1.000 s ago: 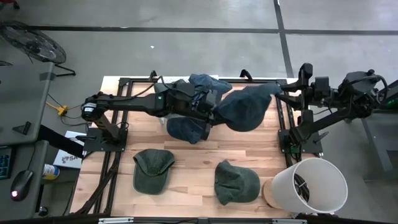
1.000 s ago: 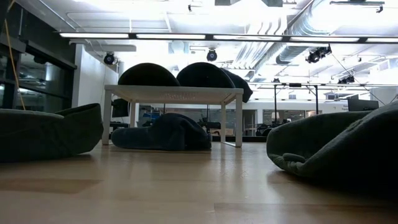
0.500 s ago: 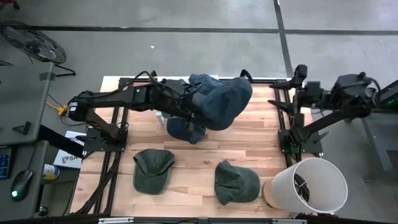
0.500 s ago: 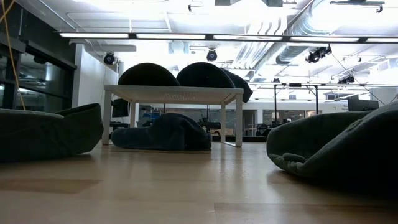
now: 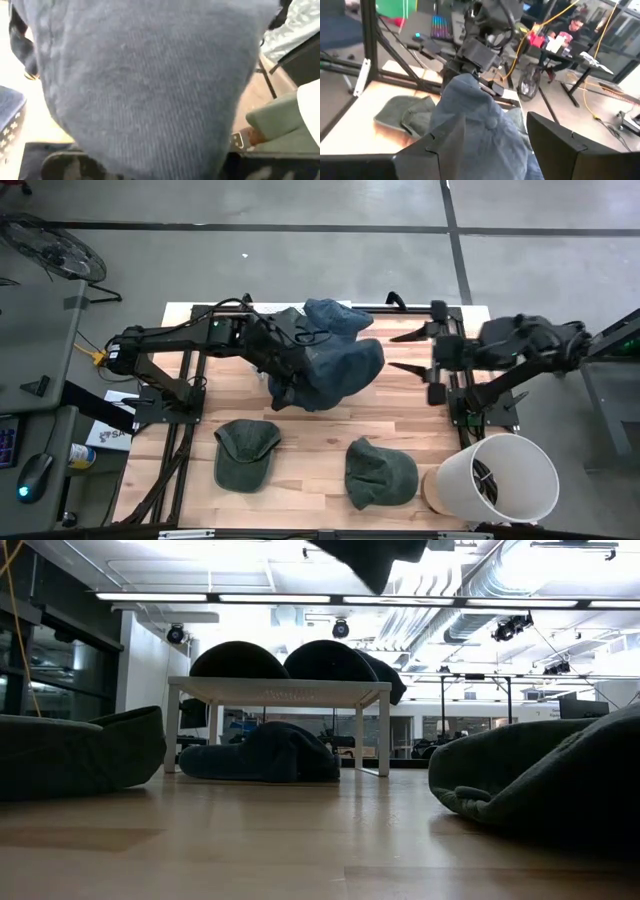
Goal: Pick & Place hat
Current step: Stack the right blue cap on the blue cap on the shelf
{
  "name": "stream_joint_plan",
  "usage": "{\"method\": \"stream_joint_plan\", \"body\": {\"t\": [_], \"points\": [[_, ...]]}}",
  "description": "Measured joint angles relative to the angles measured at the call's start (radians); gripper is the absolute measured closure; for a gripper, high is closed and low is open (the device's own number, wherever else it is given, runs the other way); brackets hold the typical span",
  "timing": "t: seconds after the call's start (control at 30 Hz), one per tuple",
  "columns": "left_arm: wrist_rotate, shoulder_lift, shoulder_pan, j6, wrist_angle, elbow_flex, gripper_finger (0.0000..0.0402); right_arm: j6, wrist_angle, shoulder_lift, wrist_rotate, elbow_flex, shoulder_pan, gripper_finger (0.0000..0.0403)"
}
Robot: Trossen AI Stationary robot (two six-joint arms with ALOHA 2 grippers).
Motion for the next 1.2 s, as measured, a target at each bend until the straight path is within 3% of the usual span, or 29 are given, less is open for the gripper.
{"method": "stream_joint_plan", "body": {"t": [0.3, 0.63, 0.9, 1.03, 1.2], "points": [[-0.004, 0.000, 0.000, 0.018, -0.041, 0.000, 0.0400, 0.052, -0.094, 0.161, 0.091, 0.071, 0.000, 0.0190], [-0.006, 0.000, 0.000, 0.036, -0.045, 0.000, 0.0399, 0.093, -0.136, 0.230, 0.153, 0.079, -0.002, 0.0169], [0.012, 0.000, 0.000, 0.036, -0.045, 0.000, 0.0399, 0.090, -0.157, 0.246, 0.118, 0.079, -0.046, 0.0169], [0.013, 0.000, 0.000, 0.036, -0.045, 0.000, 0.0399, 0.094, -0.164, 0.245, 0.064, 0.079, -0.060, 0.0184], [0.013, 0.000, 0.000, 0.036, -0.045, 0.000, 0.0399, 0.079, -0.168, 0.245, 0.038, 0.079, -0.060, 0.0233]]}}
